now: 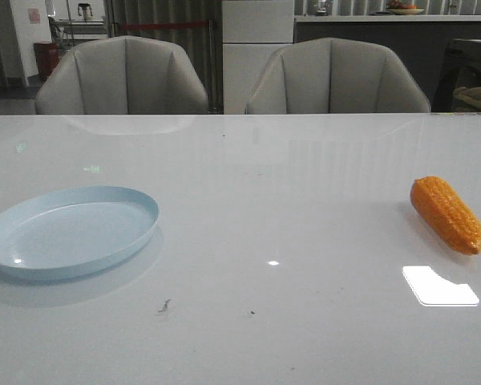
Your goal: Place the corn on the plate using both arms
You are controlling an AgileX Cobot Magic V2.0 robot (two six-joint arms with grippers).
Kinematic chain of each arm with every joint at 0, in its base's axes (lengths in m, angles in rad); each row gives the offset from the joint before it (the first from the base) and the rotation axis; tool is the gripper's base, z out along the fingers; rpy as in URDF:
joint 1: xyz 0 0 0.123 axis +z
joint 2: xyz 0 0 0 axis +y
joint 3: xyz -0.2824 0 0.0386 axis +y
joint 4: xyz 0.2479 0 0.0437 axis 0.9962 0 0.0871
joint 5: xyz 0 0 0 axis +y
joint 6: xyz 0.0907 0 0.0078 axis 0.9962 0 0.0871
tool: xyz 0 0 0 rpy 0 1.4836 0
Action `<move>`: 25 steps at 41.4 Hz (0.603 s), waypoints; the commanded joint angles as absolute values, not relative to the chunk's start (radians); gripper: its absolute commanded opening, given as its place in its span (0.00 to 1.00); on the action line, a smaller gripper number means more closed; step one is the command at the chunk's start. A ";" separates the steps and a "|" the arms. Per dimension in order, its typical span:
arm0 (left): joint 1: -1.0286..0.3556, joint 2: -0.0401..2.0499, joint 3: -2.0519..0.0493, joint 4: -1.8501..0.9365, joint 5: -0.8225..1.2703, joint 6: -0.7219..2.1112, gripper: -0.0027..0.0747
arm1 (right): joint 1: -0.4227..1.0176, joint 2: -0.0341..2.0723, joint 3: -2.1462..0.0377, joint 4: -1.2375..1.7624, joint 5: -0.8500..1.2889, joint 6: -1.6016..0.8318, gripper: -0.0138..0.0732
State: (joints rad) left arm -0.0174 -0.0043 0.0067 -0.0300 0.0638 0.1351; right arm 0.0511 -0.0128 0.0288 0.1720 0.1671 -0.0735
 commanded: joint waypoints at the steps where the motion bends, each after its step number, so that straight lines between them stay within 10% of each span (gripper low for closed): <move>1: -0.017 -0.022 0.044 -0.044 -0.033 0.132 0.15 | 0.054 -0.027 0.007 0.175 0.087 -0.078 0.22; 25: -0.017 -0.022 -0.010 -0.128 -0.224 0.132 0.15 | 0.054 -0.027 -0.060 0.189 -0.112 -0.078 0.22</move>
State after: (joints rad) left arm -0.0174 -0.0043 0.0067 -0.1283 -0.1166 0.1351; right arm 0.0511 -0.0128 0.0135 0.1803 0.0123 -0.0735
